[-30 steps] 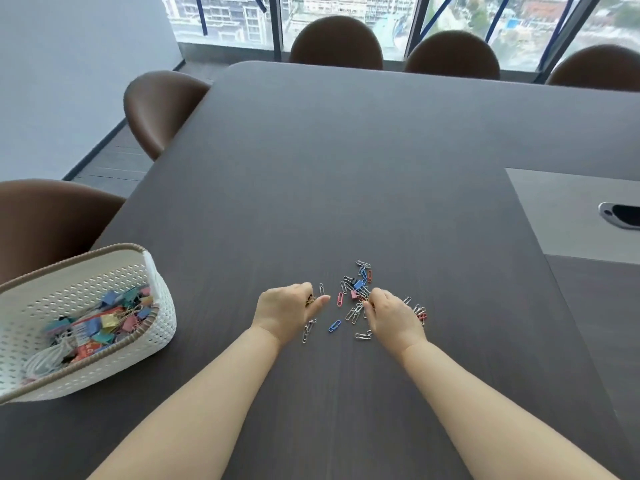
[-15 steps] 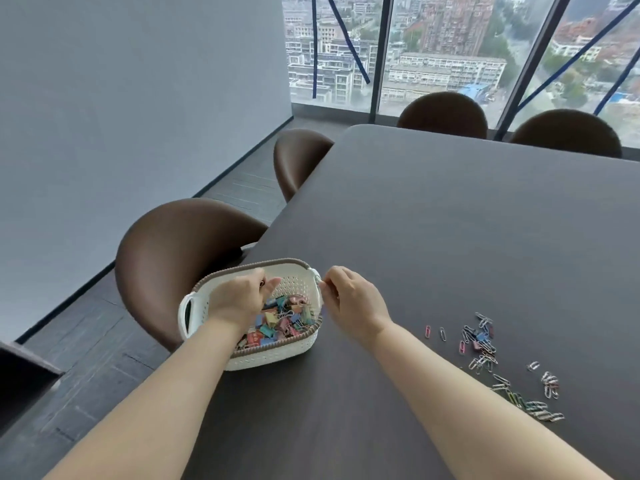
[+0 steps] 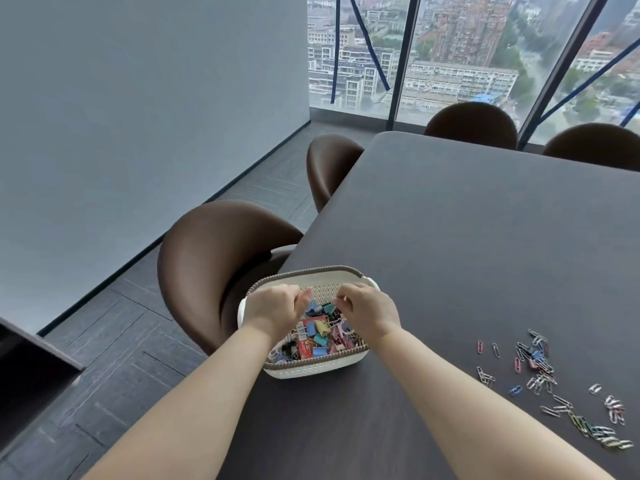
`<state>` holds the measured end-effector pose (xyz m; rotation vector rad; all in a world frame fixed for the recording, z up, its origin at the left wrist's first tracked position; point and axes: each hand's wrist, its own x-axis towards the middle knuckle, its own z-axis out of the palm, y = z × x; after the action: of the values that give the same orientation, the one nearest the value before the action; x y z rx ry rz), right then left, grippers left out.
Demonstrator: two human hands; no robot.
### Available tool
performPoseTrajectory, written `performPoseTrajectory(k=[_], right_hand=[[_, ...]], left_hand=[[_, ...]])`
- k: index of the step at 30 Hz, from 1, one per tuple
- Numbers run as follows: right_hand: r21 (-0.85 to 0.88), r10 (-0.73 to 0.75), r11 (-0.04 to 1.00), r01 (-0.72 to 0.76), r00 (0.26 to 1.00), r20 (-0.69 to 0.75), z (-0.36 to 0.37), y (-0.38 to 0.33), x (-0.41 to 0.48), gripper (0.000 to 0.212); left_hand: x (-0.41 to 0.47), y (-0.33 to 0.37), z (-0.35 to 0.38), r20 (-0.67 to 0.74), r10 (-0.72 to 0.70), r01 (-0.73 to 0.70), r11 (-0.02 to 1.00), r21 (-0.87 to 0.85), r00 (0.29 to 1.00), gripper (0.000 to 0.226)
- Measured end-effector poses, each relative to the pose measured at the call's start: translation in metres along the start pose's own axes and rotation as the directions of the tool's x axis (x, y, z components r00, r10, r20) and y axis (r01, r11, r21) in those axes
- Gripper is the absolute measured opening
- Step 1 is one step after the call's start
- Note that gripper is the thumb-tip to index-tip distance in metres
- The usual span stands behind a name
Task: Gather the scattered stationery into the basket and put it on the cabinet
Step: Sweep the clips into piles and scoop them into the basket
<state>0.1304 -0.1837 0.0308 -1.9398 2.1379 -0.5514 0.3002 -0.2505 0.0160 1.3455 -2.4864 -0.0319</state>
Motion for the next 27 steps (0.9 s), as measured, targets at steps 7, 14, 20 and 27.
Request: performPoseTrajectory(k=[7, 14, 20, 27], right_hand=[[-0.065, 0.022, 0.998, -0.024, 0.999, -0.031, 0.003, 0.016, -0.009, 0.026], [-0.099, 0.128, 0.987, -0.129, 0.992, -0.014, -0.014, 0.058, -0.037, 0.051], [-0.122, 0.345, 0.929, -0.349, 0.937, -0.057, -0.036, 0.141, -0.097, 0.052], [-0.170, 0.604, 0.783, -0.598, 0.797, -0.023, -0.048, 0.245, -0.195, 0.056]], left_hand=[[-0.001, 0.009, 0.009, 0.027, 0.034, -0.033, 0.999, -0.026, 0.999, 0.027], [0.006, 0.048, 0.009, 0.113, 0.064, -0.063, 0.998, -0.017, 0.992, 0.047], [0.010, 0.142, 0.034, 0.029, 0.310, -0.306, 0.948, -0.084, 0.950, 0.051], [-0.017, 0.258, 0.097, 0.426, 0.441, -0.424, 0.895, -0.139, 0.790, 0.060]])
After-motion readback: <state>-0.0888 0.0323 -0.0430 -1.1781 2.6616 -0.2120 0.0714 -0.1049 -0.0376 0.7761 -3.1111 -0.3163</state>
